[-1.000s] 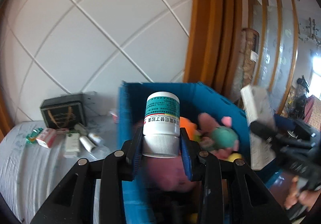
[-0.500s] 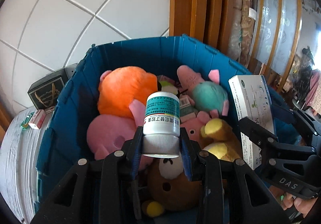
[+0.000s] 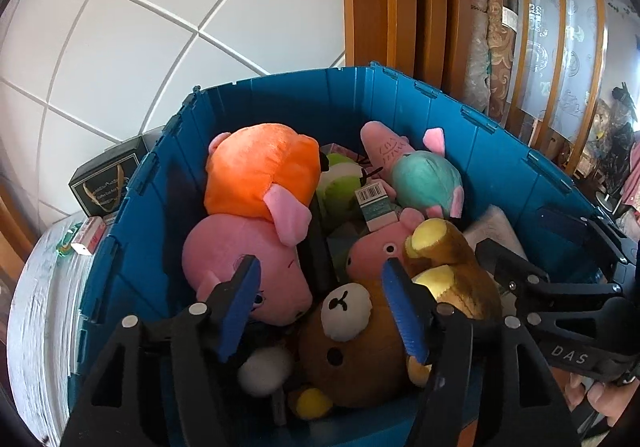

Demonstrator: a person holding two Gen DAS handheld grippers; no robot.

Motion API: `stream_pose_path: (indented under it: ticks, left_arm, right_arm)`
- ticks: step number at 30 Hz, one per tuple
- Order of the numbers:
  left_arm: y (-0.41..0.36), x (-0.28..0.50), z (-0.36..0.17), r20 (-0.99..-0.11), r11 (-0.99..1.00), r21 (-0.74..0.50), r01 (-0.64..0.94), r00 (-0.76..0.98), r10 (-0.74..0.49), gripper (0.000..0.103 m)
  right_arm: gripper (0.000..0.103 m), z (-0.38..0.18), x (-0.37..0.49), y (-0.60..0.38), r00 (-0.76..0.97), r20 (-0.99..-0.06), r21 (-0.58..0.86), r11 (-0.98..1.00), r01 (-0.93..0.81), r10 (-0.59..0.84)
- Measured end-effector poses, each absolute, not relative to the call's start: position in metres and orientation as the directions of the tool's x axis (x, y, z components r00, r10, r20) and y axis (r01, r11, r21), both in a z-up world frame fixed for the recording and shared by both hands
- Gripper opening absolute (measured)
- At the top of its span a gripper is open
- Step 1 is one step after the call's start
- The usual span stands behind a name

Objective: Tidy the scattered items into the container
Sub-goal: 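Open both tools to drop the bottle and box into the crate, then move both tools back over the table toward the remaining items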

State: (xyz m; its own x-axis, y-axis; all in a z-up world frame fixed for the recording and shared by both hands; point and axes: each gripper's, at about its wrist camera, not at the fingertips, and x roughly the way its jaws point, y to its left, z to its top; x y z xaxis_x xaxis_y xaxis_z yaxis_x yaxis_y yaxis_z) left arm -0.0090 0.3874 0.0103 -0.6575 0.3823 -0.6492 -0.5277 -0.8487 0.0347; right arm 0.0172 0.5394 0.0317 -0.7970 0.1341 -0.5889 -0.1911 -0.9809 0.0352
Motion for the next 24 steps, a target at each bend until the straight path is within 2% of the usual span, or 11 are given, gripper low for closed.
stream_pose_path:
  ticks: [5,14,24]
  left_arm:
    - [0.379,-0.005,0.016,-0.632,-0.849,0.034,-0.527,-0.669,0.39,0.065]
    - [0.336,-0.002,0.039,-0.563,-0.875,0.002,-0.484,-0.724,0.398,0.073]
    - [0.251,-0.025,0.052,-0.508,-0.903,-0.051,-0.427,-0.767,0.391,0.073]
  right_arm:
    - [0.101,0.036,0.021,0.538,-0.803,-0.581,0.042,-0.98,-0.196,0.136]
    - [0.103,0.051,0.026,0.52,-0.825,-0.548,0.044,-0.981,-0.191,0.136]
    - [0.103,0.08,0.013,0.442,-0.876,-0.474,0.011,-0.994,-0.105,0.088]
